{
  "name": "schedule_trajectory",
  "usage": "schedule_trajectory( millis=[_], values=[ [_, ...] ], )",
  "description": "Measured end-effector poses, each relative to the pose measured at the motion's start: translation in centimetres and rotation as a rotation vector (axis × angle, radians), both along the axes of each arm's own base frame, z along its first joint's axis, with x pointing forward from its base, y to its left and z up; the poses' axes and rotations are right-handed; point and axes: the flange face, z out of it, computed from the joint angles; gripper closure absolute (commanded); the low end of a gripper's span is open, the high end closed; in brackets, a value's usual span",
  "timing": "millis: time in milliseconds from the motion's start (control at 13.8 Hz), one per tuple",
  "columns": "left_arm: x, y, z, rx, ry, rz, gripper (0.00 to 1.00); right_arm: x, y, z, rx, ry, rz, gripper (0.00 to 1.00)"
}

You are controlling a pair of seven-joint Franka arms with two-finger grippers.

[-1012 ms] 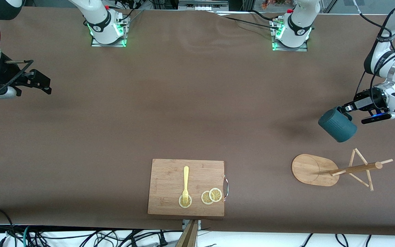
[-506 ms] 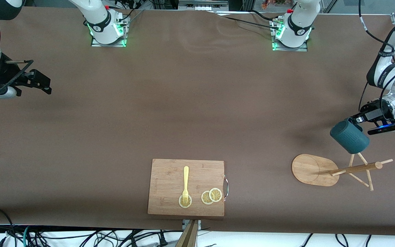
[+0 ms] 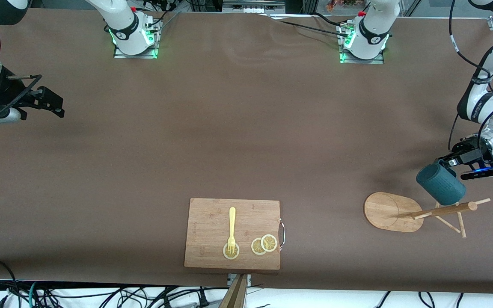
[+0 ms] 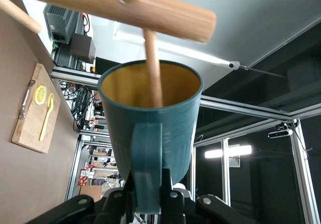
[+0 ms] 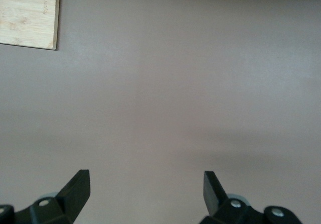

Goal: Pass cup and hang on rack
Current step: 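Lower the mug onto a rack peg with the left gripper, then open the left gripper and lift it away from the mug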

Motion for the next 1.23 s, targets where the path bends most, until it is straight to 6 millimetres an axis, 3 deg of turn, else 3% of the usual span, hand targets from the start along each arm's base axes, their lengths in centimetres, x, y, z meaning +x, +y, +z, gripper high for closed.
schedule_trajectory(
  millis=[506, 651, 723, 795, 940, 1012, 1084, 1229],
  values=[
    [0.3, 0.2, -2.3, -0.055, 0.011, 0.046, 0.99, 0.0, 0.0, 0.0, 0.000, 0.000, 0.000, 0.00],
    [0.3, 0.2, -2.8, -0.064, 0.016, 0.054, 0.84, 0.0, 0.0, 0.0, 0.000, 0.000, 0.000, 0.00],
    [0.3, 0.2, -2.9, -0.066, 0.018, 0.054, 0.62, 0.0, 0.0, 0.0, 0.000, 0.000, 0.000, 0.00],
    [0.2, 0.2, -3.1, -0.067, 0.019, 0.055, 0.47, 0.0, 0.0, 0.0, 0.000, 0.000, 0.000, 0.00],
    [0.2, 0.2, -3.2, -0.068, 0.021, 0.055, 0.40, 0.0, 0.0, 0.0, 0.000, 0.000, 0.000, 0.00],
    [0.2, 0.2, -3.2, -0.067, 0.020, 0.056, 0.09, 0.0, 0.0, 0.0, 0.000, 0.000, 0.000, 0.00],
    [0.1, 0.3, -3.2, -0.066, 0.020, 0.057, 0.00, 0.0, 0.0, 0.0, 0.000, 0.000, 0.000, 0.00],
    [-0.1, 0.6, -3.4, -0.057, 0.024, 0.052, 0.00, 0.0, 0.0, 0.0, 0.000, 0.000, 0.000, 0.00]
  ],
)
